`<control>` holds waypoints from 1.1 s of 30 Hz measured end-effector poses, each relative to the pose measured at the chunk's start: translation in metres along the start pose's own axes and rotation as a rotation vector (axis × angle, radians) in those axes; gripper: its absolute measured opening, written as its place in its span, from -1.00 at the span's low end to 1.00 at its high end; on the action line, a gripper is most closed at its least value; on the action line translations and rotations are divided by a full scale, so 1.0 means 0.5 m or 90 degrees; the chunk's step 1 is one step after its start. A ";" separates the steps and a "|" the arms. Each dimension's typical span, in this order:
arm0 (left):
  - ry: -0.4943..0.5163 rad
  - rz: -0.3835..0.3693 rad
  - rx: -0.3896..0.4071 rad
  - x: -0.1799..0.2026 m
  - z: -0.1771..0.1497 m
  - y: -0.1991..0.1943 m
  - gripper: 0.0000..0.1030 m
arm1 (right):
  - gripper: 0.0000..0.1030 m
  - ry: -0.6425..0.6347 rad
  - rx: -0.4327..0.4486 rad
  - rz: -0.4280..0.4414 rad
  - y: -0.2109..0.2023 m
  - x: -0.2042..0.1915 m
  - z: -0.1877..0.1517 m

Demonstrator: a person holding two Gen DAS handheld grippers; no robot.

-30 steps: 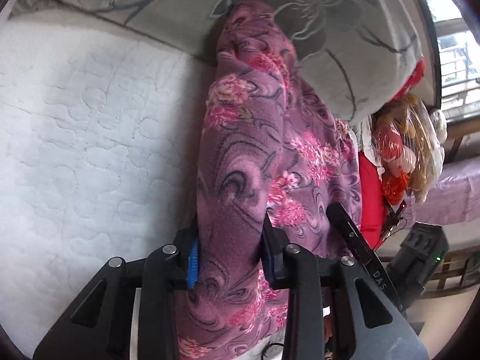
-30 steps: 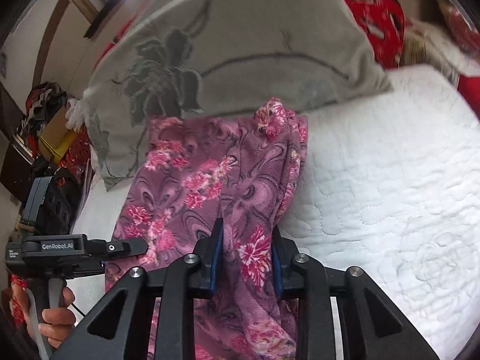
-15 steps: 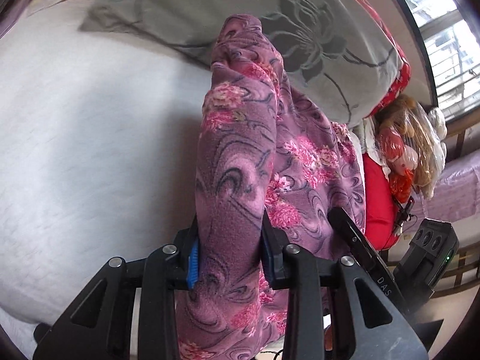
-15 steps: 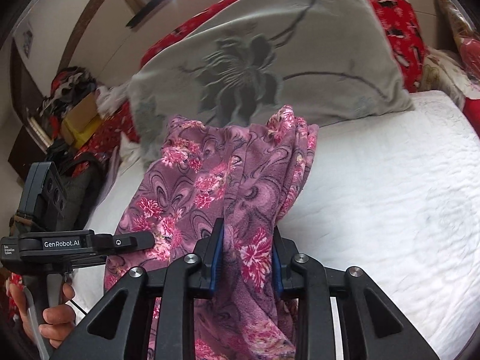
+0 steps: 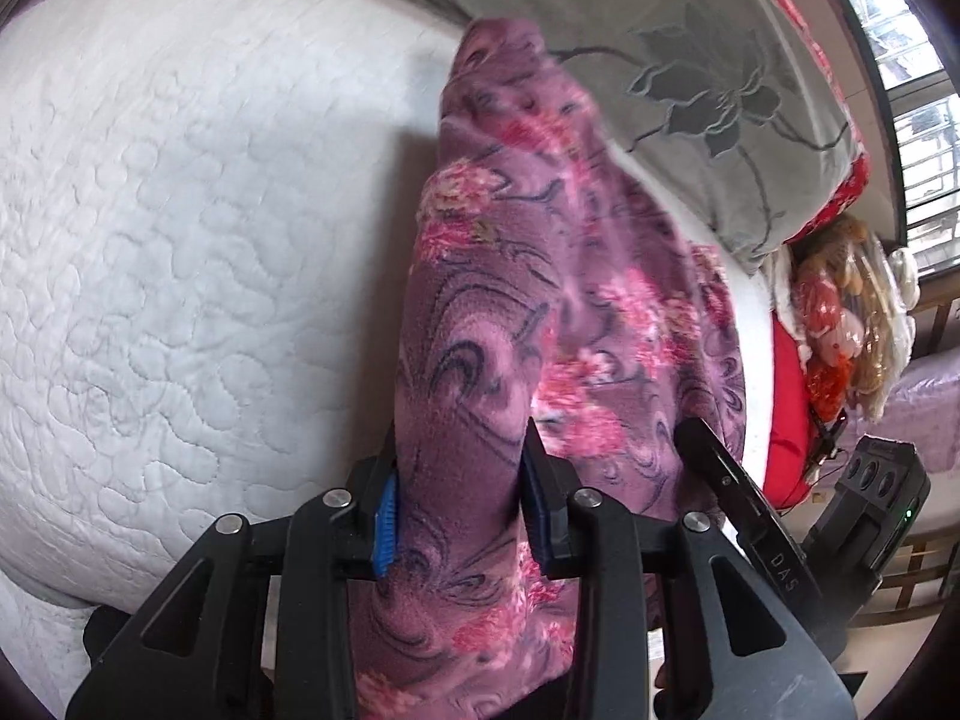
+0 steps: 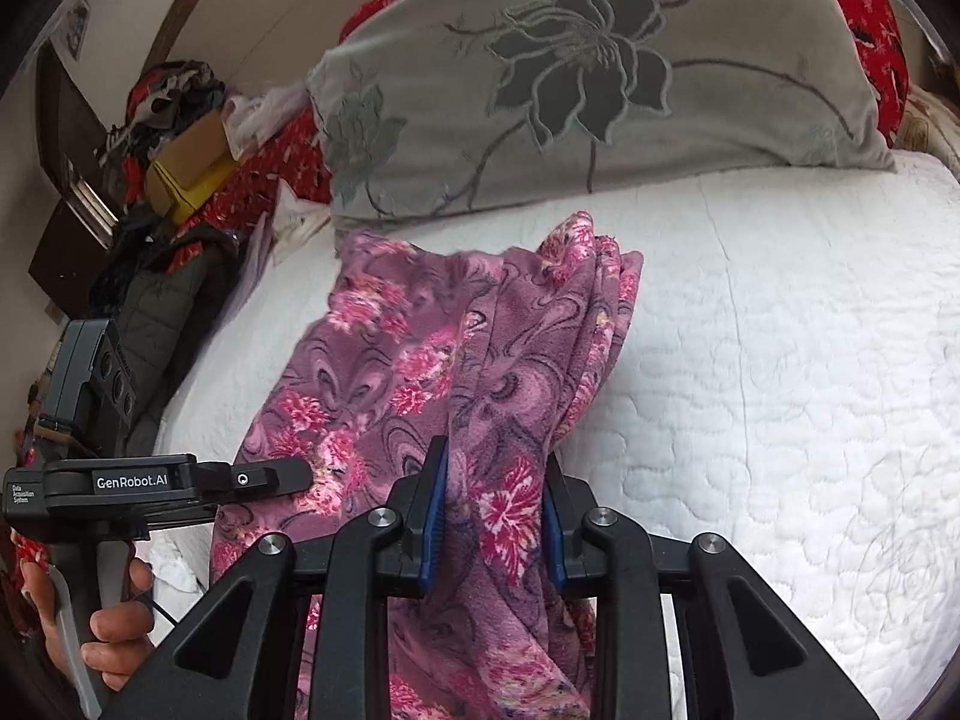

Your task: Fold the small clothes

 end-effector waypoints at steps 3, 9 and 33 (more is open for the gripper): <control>-0.016 -0.021 -0.004 -0.024 0.000 0.011 -0.08 | -0.40 0.021 -0.043 -0.031 0.030 0.036 -0.014; -0.002 -0.046 0.031 -0.044 0.003 -0.038 -0.02 | -0.08 0.072 -0.048 -0.018 0.011 0.095 -0.015; 0.090 0.111 0.072 0.061 0.235 0.066 0.19 | -0.66 -0.055 -0.012 -0.062 0.113 0.062 0.137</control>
Point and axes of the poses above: each gripper's, at about its wrist camera, not at the fingertips, and y roughly the way its jaws point, x to its right, z to its top, the point moved 1 cm from there along y, roughly the way its jaws point
